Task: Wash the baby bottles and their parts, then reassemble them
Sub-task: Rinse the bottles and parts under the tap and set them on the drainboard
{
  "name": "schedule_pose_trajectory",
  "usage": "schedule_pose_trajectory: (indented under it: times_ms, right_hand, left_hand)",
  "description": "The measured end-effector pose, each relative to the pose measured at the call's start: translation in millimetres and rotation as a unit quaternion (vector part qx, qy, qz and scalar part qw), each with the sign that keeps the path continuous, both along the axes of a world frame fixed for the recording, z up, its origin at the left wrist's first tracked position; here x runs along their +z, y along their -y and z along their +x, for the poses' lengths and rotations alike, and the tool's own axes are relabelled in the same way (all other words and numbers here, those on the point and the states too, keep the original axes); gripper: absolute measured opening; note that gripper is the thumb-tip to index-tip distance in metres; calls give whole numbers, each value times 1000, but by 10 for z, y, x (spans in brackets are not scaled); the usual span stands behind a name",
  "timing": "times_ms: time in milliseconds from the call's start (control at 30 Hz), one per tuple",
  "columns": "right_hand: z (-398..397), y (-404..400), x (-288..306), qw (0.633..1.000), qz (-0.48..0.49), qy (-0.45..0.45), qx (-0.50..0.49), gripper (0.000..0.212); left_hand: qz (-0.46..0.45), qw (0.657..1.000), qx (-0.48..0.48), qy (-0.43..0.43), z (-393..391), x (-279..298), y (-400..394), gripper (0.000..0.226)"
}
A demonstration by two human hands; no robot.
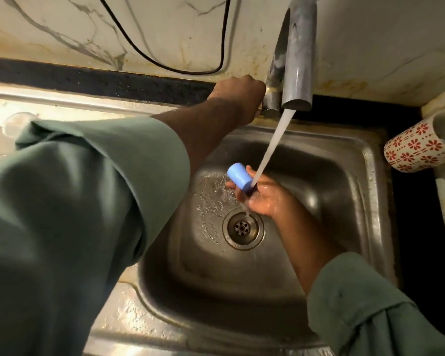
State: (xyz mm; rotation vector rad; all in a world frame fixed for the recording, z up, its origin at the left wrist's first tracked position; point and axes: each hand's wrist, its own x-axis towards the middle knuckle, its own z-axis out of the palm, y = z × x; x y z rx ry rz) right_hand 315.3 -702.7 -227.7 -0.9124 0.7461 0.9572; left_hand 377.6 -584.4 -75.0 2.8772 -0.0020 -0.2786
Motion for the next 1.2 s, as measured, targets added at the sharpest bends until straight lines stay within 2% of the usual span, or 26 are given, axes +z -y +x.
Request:
schedule_pose_trajectory:
  times_ms: [67,100,167,200,233,267,333,367,400,433,500,567,633,667,733,800,833,867,933,967,1033,1067,1100,1133,1200]
  right_hand:
    - [-64,-10,-48,994,29,-16,-101,26]
    - [-106,-15,-79,994,15,1,-108,22]
    - [-208,-15,-134,990,-79,112,-37,27]
    - [-246,0,-157,970,-141,198,15,35]
    - [-273,29,-184,932,-205,291,74,42]
    - [-267,70,-208,871,-265,387,146,49]
    - [-206,192,-245,704,-345,545,297,56]
    - [-163,261,-249,637,-354,595,339,56]
    - [-140,324,-235,603,-347,628,349,53]
    - [-128,383,-213,593,-333,651,337,49]
    - [-139,482,-176,603,-301,676,297,44]
    - [-148,563,-143,655,-260,659,262,47]
    - [-159,623,-133,711,-234,623,229,49]
    - [-172,629,-116,740,-233,596,209,50]
    - [-228,605,-70,840,-180,495,132,49]
    - [-290,532,-48,939,-54,337,46,30]
    - [-300,492,-15,966,-27,253,42,24]
    - [-290,456,1,982,-35,174,67,28]
    - [-216,386,26,983,-94,58,148,46]
    - [-174,340,47,975,-119,37,184,52]
    - [-95,236,109,958,-162,49,233,51]
    - [-62,188,179,941,-195,93,261,44]
    - [-27,141,211,913,-232,169,289,35]
    - [0,122,224,870,-263,255,329,31]
    - [26,139,268,716,-343,402,457,49]
  left_hand:
    - [-8,1000,4,-3,9,-1,1,39]
    - [-14,1000,6,-5,16,-4,-1,39]
    - [-25,1000,10,-7,30,-19,-12,38]
    - [-31,999,12,-6,41,-27,-18,38]
    - [-34,999,14,-5,44,-36,-24,38]
    - [-39,999,17,-4,48,-44,-31,38]
    - [-48,999,24,-3,50,-62,-39,38]
    - [-54,998,27,-2,51,-70,-42,38]
    - [-61,998,31,-1,43,-75,-40,37]
    - [-67,997,38,1,48,-84,-41,35]
    - [-87,994,59,1,53,-100,-42,34]
    - [-143,984,105,-19,52,-108,-50,29]
    - [-254,948,185,-47,40,-135,-77,12]
    - [-312,919,232,-61,35,-156,-93,16]
    - [-424,843,319,-91,13,-192,-110,17]
    - [-492,783,368,-96,-18,-214,-83,19]
    - [-518,760,383,-89,-32,-225,-51,21]
    - [-540,738,398,-79,-48,-244,-23,22]
    - [-581,689,430,-57,-60,-292,31,23]
    - [-602,663,443,-47,-62,-316,46,22]
    - [-639,611,466,-36,-88,-349,89,20]
    - [-659,583,474,-37,-111,-358,119,19]
    - [-682,551,479,-40,-130,-370,151,19]
    - [-701,525,481,-45,-154,-367,180,16]
    - [-720,495,485,-46,-185,-338,216,12]
